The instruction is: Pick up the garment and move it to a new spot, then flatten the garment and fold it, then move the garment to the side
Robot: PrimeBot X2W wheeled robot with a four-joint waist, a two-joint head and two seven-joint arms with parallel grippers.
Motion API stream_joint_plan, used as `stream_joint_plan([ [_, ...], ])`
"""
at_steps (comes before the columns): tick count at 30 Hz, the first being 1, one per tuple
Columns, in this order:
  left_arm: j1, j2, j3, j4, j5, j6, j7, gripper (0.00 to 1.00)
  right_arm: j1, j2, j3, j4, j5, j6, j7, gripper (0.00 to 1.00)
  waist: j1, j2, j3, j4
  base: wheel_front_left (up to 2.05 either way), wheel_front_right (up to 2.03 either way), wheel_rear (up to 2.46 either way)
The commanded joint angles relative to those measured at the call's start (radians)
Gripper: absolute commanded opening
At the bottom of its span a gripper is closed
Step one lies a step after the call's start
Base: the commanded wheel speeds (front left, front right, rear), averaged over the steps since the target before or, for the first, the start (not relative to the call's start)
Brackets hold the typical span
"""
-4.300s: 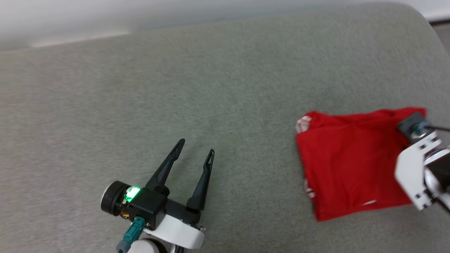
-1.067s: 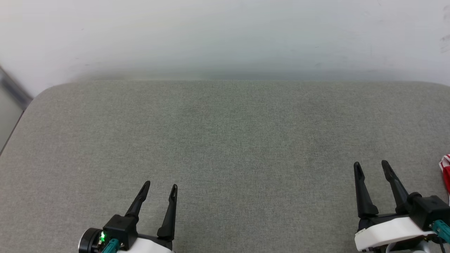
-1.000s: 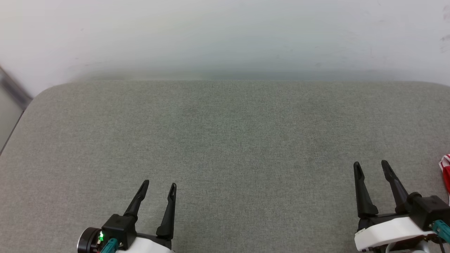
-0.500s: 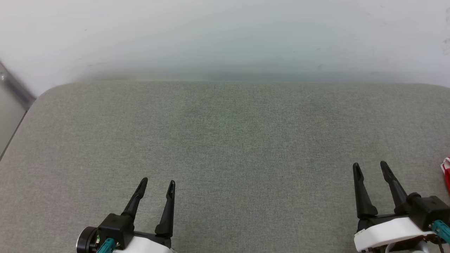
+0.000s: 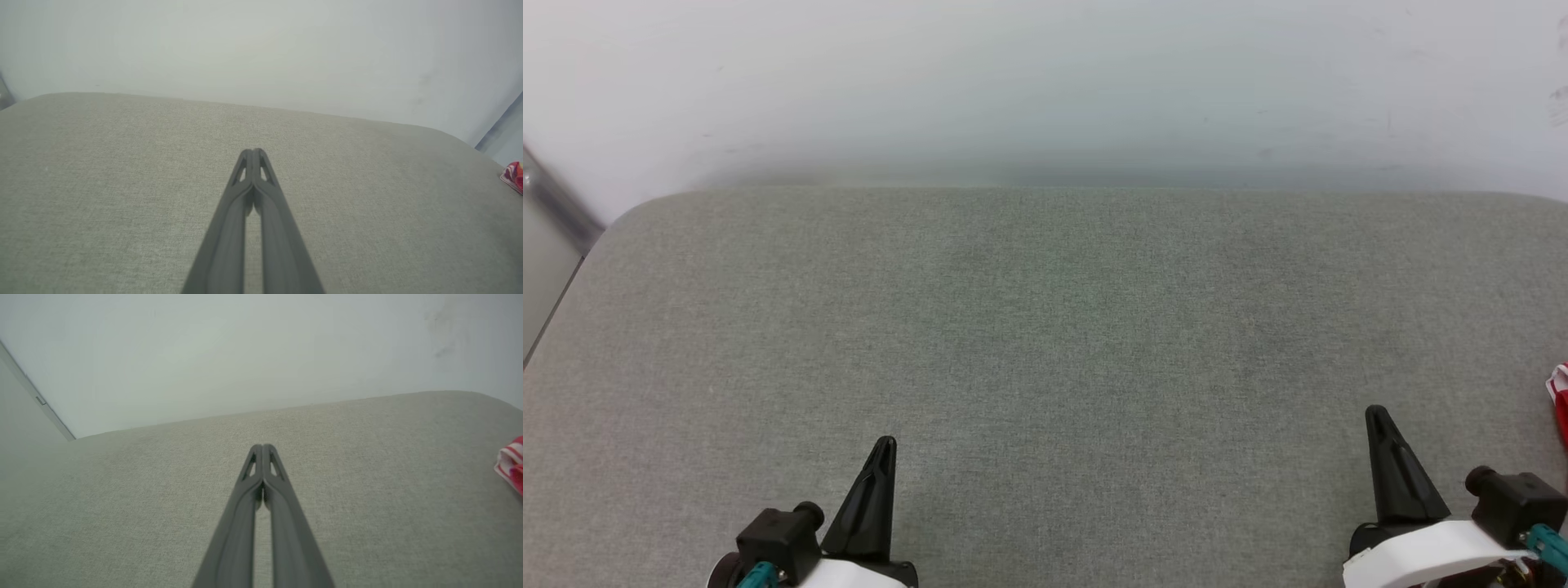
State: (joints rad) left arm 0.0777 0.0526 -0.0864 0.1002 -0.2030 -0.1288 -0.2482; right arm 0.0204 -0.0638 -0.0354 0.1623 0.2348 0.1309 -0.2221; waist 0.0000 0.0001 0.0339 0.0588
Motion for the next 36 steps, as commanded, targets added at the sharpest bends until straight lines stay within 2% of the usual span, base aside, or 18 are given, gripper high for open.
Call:
stream_joint_plan([
  [1, -0.018, 0.006, 0.005, -0.014, -0.062, 0.004, 0.008, 0.0, -0.022, -0.001, -0.005, -0.012, 0.059, 0.0, 0.012, 0.0, 0.0, -0.0001, 0.0, -0.001, 0.0, 0.0, 0.0],
  [23, -0.074, 0.028, 0.029, 0.042, -0.473, -0.001, 0.085, 0.0, -0.056, 0.004, -0.026, 0.013, 0.434, 0.0, 0.103, 0.0, 0.0, -0.0001, -0.006, -0.012, 0.0, 0.0, 0.0],
  [24, -0.08, 0.03, 0.033, 0.047, -0.52, -0.001, 0.094, 0.0, -0.06, 0.004, -0.029, 0.016, 0.478, 0.0, 0.115, 0.0, 0.0, -0.0001, -0.007, -0.013, 0.0, 0.0, 0.0],
  [36, -0.1, 0.035, 0.049, 0.061, -0.694, -0.001, 0.131, 0.0, -0.074, 0.006, -0.038, 0.028, 0.641, 0.0, 0.155, 0.0, 0.0, -0.0001, -0.01, -0.019, 0.0, 0.0, 0.0],
])
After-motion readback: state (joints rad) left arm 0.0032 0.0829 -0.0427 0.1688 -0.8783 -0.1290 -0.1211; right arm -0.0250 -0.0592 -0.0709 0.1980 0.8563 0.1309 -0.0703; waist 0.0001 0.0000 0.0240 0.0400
